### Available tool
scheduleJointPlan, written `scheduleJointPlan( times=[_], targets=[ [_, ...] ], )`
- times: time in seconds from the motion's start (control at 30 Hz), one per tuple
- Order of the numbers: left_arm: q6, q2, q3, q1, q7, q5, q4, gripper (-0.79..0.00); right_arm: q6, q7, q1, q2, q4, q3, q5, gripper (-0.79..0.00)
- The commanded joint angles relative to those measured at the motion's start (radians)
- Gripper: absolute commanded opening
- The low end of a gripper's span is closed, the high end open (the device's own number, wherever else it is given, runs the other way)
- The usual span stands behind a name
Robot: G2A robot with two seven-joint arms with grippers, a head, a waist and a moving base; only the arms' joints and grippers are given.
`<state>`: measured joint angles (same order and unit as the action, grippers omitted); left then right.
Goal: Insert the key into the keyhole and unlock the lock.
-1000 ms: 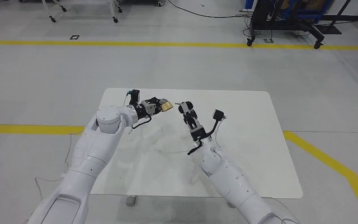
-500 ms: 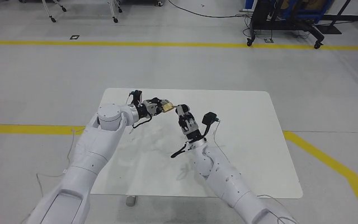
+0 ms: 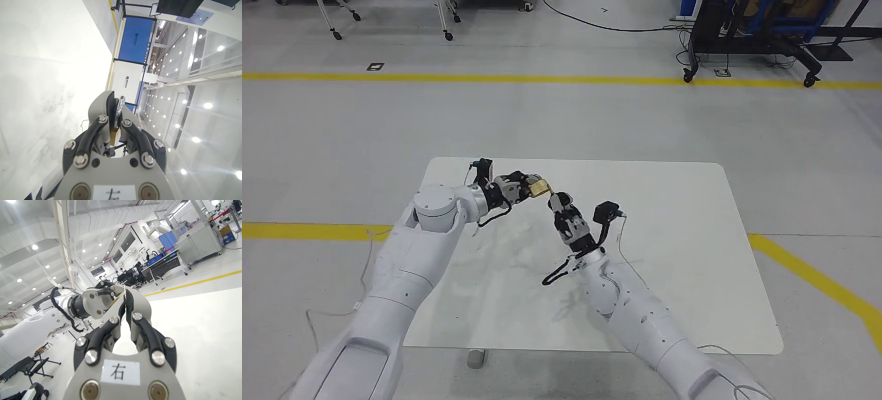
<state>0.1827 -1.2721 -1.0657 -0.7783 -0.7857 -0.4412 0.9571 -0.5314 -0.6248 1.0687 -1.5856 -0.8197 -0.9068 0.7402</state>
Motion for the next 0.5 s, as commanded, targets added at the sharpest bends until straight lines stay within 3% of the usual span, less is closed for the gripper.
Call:
scheduleJointPlan(
  times=[0.0, 0.1, 0.2, 0.27, 0.37, 0.47],
  targets=[
    [-0.011, 0.001, -0.006, -0.005, 0.01, 0.003, 0.006, -0.785, -0.047, 0.034, 0.01, 0.001, -0.007, -0.009, -0.044, -0.785],
    [-0.031, 0.003, -0.014, -0.014, 0.03, 0.013, 0.022, -0.785, -0.15, 0.182, 0.027, 0.001, -0.021, -0.03, -0.21, -0.785],
    [-0.039, 0.005, -0.021, -0.026, 0.043, 0.019, 0.04, -0.785, -0.222, 0.48, 0.035, 0.004, -0.037, -0.055, -0.51, -0.785],
    [-0.037, 0.007, -0.024, -0.031, 0.046, 0.024, 0.048, -0.785, -0.199, 0.645, 0.029, 0.013, -0.055, -0.082, -0.651, -0.785],
    [-0.039, 0.009, -0.024, -0.036, 0.047, 0.046, 0.061, -0.785, -0.171, 0.761, 0.039, 0.028, -0.093, -0.119, -0.726, -0.785],
    [-0.049, 0.01, -0.02, -0.042, 0.053, 0.07, 0.077, -0.785, -0.145, 0.787, 0.055, 0.037, -0.131, -0.142, -0.737, -0.785]
  ],
)
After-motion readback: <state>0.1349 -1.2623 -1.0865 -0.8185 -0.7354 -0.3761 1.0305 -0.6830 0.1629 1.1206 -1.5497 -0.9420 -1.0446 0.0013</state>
